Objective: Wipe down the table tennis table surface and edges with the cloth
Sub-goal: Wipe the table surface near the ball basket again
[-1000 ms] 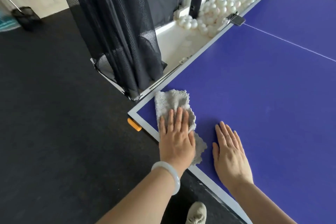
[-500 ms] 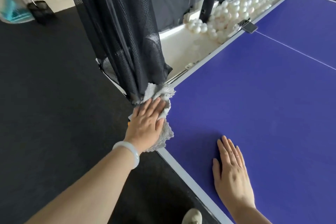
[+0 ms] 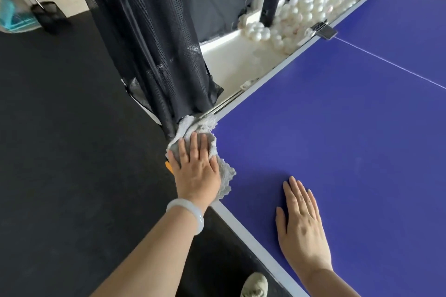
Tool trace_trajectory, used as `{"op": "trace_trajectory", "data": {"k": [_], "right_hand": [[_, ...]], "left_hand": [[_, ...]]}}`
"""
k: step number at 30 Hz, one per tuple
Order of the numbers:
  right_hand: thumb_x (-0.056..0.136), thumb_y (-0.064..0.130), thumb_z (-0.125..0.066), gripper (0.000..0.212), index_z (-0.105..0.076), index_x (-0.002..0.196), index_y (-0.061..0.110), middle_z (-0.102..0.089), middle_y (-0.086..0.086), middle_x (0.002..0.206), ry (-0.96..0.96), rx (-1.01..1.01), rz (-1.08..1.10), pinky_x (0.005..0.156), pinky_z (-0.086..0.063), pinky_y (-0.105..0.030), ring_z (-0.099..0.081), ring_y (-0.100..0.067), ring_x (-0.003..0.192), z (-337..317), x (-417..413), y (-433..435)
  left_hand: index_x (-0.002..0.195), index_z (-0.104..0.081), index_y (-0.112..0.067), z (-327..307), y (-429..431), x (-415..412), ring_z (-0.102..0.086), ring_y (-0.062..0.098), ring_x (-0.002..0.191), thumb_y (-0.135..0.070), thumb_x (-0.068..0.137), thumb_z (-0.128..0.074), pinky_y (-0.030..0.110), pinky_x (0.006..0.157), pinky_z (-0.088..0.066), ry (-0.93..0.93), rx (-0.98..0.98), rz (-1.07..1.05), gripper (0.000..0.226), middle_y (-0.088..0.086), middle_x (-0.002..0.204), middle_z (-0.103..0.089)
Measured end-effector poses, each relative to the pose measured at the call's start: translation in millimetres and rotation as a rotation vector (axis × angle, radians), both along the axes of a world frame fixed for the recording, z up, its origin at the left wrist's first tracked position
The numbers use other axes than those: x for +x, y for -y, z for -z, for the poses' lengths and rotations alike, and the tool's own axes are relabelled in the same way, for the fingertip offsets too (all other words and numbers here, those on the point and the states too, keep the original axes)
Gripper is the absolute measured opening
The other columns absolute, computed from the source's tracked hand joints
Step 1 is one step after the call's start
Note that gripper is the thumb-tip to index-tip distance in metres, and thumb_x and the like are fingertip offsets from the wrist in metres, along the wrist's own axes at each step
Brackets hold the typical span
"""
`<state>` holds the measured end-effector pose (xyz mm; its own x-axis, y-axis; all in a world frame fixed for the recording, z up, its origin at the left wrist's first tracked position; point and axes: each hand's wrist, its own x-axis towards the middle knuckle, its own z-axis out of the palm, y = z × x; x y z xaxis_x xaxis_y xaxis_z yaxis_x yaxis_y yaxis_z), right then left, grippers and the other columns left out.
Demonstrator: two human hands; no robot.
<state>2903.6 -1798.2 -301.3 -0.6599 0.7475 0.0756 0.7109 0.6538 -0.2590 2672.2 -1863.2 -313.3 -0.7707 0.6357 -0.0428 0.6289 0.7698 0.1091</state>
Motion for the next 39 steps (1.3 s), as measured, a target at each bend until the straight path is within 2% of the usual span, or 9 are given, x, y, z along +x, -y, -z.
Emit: {"op": "trace_trajectory", "data": {"k": [4, 8, 18, 24, 28, 32, 34, 36, 39], "right_hand": [[0.099, 0.038, -0.023, 0.062, -0.042, 0.147, 0.004, -0.032, -0.006, 0.158, 0.010, -0.009, 0.001, 0.121, -0.011, -0.034, -0.024, -0.018, 0.149, 1.5, 2.2, 1.0], [0.099, 0.037, -0.025, 0.061, -0.043, 0.147, 0.003, -0.032, -0.006, 0.158, 0.008, -0.010, 0.002, 0.122, -0.010, -0.034, -0.025, -0.019, 0.148, 2.5, 3.4, 0.7], [0.098, 0.038, -0.023, 0.063, -0.041, 0.148, 0.004, -0.031, -0.007, 0.159, 0.014, -0.034, 0.009, 0.122, -0.011, -0.035, -0.024, -0.019, 0.149, 2.3, 1.0, -1.5], [0.099, 0.032, -0.023, 0.060, -0.046, 0.144, 0.000, -0.035, -0.008, 0.155, -0.043, -0.076, 0.017, 0.122, -0.007, -0.028, -0.029, -0.017, 0.145, -2.1, -0.6, 0.8], [0.099, 0.038, -0.016, 0.063, -0.041, 0.148, 0.006, -0.030, -0.001, 0.158, -0.100, -0.131, 0.036, 0.123, -0.004, -0.024, -0.018, -0.008, 0.148, -1.9, 0.6, -0.9], [0.100, 0.030, -0.030, 0.054, -0.051, 0.141, 0.002, -0.042, -0.007, 0.152, -0.157, -0.114, 0.020, 0.120, -0.016, -0.030, -0.033, -0.018, 0.144, -6.6, 0.3, 0.8], [0.102, 0.024, -0.040, 0.046, -0.050, 0.142, 0.004, -0.041, -0.004, 0.153, -0.178, -0.133, 0.021, 0.120, -0.016, -0.031, -0.034, -0.018, 0.144, -7.5, -0.3, -0.4], [0.102, 0.015, -0.048, 0.040, -0.051, 0.141, 0.008, -0.039, 0.001, 0.153, -0.219, -0.193, 0.045, 0.121, -0.017, -0.029, -0.033, -0.014, 0.144, -7.3, 1.9, -4.1], [0.094, 0.002, -0.060, 0.040, -0.059, 0.133, 0.010, -0.047, 0.005, 0.147, -0.306, -0.302, 0.141, 0.118, -0.028, -0.036, -0.040, -0.015, 0.140, -14.2, 0.1, -10.0]], "left_hand": [[0.158, -0.009, -0.023, -1.9, -3.8, 15.9, 0.001, 0.033, 0.152, -0.041, 0.101, -0.016, 0.063, 0.117, -0.004, 0.038, 0.037, -0.109, 0.060, 0.000, 0.165, -0.008], [0.158, -0.004, -0.019, -2.6, 0.1, 47.7, 0.008, 0.041, 0.149, -0.040, 0.101, -0.013, 0.066, 0.114, -0.013, 0.109, 0.091, -0.132, 0.061, 0.007, 0.165, -0.001], [0.157, 0.007, -0.019, -7.9, -16.9, 22.3, 0.007, 0.040, 0.150, -0.042, 0.100, -0.010, 0.057, 0.120, -0.006, 0.043, -0.014, 0.019, 0.064, 0.003, 0.165, 0.009], [0.157, -0.014, -0.015, -2.8, 6.1, 128.5, 0.005, 0.033, 0.152, -0.040, 0.100, -0.023, 0.054, 0.121, -0.013, 0.107, 0.135, 0.334, 0.063, 0.006, 0.165, -0.008], [0.158, -0.013, -0.020, -0.6, -8.9, 112.4, 0.006, 0.026, 0.152, -0.040, 0.103, -0.024, 0.049, 0.122, -0.008, 0.099, 0.148, 0.421, 0.059, 0.000, 0.165, -0.003], [0.158, -0.008, -0.027, -13.1, -63.5, 70.4, 0.016, 0.019, 0.151, -0.041, 0.104, -0.022, 0.045, 0.122, 0.008, 0.206, 0.088, 0.508, 0.057, -0.008, 0.165, 0.004], [0.156, -0.023, -0.030, -24.2, -86.0, 52.7, 0.009, 0.017, 0.151, -0.042, 0.104, -0.030, 0.046, 0.120, 0.010, 0.395, 0.110, 0.529, 0.053, -0.010, 0.165, -0.007], [0.147, -0.044, -0.030, -32.6, -85.8, 33.5, -0.007, 0.013, 0.151, -0.033, 0.104, -0.039, 0.049, 0.120, 0.007, 0.485, 0.261, 0.548, 0.044, -0.011, 0.161, -0.026], [0.148, -0.042, -0.027, -26.6, -55.4, 3.4, -0.016, 0.014, 0.150, -0.022, 0.103, -0.041, 0.049, 0.122, -0.003, 0.238, 0.345, 0.498, 0.045, -0.008, 0.158, -0.032]]}}
